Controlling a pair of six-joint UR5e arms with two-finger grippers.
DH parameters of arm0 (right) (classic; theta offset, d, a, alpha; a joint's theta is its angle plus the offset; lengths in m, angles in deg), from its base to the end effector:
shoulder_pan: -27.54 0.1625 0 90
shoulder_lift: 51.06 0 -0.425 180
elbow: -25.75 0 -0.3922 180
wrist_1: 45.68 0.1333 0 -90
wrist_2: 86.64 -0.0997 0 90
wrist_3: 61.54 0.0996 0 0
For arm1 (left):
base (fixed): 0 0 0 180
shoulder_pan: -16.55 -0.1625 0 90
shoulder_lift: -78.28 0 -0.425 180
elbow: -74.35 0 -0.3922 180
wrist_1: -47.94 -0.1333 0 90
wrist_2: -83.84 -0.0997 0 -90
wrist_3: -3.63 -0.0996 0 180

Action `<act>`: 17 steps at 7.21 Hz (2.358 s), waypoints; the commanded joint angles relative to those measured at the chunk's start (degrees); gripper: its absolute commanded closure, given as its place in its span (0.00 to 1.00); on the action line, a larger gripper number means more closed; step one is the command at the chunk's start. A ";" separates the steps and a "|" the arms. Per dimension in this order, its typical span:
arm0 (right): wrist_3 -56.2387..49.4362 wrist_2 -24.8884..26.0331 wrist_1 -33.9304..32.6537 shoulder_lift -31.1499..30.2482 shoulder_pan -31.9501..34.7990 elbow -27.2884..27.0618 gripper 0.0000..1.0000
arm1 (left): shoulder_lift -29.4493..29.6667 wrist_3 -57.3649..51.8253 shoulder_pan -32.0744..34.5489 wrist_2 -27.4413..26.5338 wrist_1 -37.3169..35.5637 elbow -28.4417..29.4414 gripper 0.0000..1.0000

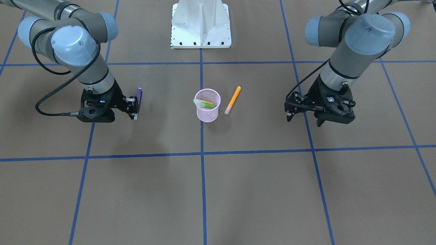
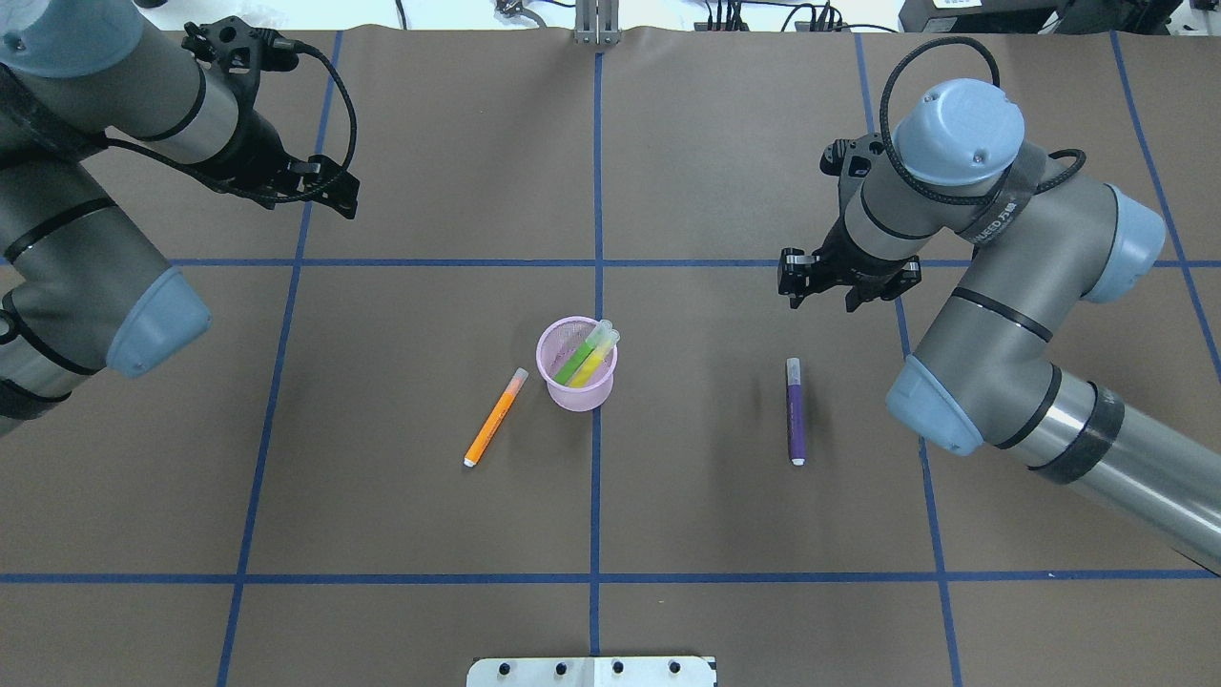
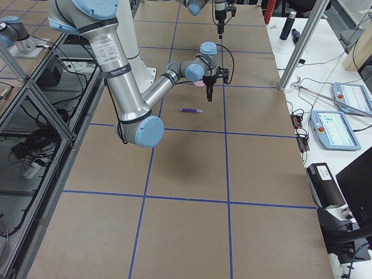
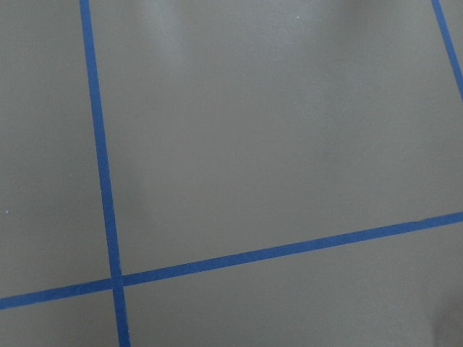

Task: Collect pens into pen holder
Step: 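Lower the right gripper onto the purple marker and grasp it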

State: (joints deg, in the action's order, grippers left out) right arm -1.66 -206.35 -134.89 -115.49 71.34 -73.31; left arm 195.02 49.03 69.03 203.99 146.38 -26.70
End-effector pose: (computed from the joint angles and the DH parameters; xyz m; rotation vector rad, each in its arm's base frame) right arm -0.4021 -0.5018 0.3357 -0.0377 -0.7837 0.0662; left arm 0.3191 -0.5522 0.2893 0.2608 0.8926 0.0847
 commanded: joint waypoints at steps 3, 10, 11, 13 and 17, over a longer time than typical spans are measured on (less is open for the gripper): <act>-0.38 -4.39 -1.32 0.01 -2.48 2.56 0.33 | -0.02 1.97 -0.09 -0.27 -0.10 -1.17 0.01; -0.29 -4.39 -1.67 0.53 -6.27 5.54 0.56 | -0.46 1.97 -0.18 -0.27 -0.10 -1.61 0.01; -0.21 -4.48 -1.49 0.54 -6.27 5.81 0.56 | -0.46 1.97 -0.18 -0.27 -0.10 -1.70 0.01; -0.20 -5.09 -1.31 0.54 -6.27 5.81 0.53 | -0.63 1.97 -0.18 -0.36 -0.10 -2.05 0.01; 2.43 -7.11 -0.87 0.54 -6.19 5.81 0.52 | -0.63 1.97 -0.09 -0.36 -0.10 -2.05 0.01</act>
State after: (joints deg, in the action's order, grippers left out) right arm -0.24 -213.06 -135.88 -114.96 65.10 -67.50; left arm 194.39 51.00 68.90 203.64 146.29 -28.74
